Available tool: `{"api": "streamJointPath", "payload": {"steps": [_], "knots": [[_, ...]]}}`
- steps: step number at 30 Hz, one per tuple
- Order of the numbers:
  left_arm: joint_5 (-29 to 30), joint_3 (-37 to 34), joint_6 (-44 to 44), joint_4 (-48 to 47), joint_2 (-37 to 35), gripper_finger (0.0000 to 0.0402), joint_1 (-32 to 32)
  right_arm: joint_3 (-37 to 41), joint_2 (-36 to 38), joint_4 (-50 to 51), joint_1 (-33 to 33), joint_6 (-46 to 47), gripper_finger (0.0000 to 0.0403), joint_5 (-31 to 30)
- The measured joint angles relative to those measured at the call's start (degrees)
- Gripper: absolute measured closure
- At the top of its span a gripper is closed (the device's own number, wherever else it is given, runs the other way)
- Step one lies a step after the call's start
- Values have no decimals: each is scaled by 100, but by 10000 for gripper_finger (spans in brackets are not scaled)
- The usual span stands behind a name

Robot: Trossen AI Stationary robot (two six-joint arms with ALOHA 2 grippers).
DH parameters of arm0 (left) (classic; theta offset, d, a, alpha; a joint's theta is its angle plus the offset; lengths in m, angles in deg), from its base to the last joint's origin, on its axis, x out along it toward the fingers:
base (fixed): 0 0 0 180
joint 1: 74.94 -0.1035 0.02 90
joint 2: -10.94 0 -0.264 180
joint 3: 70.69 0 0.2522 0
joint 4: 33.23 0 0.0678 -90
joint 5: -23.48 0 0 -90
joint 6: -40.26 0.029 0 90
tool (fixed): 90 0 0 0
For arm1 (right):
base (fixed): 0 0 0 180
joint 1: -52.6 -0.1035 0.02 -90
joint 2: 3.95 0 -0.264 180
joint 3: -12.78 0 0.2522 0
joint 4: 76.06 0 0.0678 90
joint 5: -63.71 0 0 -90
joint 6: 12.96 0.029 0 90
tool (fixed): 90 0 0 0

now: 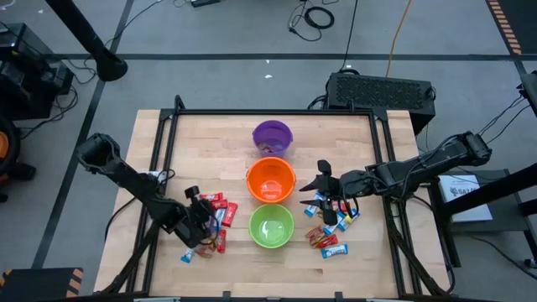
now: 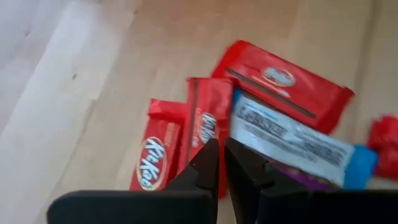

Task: Sort candy by brand, put in halloween buckets
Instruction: Put red chocolate bar into the orange bucket

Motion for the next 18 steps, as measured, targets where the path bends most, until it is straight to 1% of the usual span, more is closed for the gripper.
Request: {"api": "streamJointPath", "payload": {"steps": [6,7,9,11,12,15,18], "knots": [[-52,0,-139,1,0,367,-85,-2,0,4,0,-2,243,0],[-134,0,-167,14,-4,365,-117,0,0,4,0,-4,243,0],[-498,0,-87,18,-46,355,-227,-2,0,4,0,-16,243,1],[-832,0,70,30,-64,334,-389,-2,0,4,0,-36,243,2],[-885,0,177,-10,-64,319,-460,-2,0,5,0,-54,243,0],[-920,0,844,-1,-66,266,-704,-2,0,4,0,-139,243,2],[-796,0,1494,196,-65,220,-980,-2,0,6,0,-175,243,2]]}}
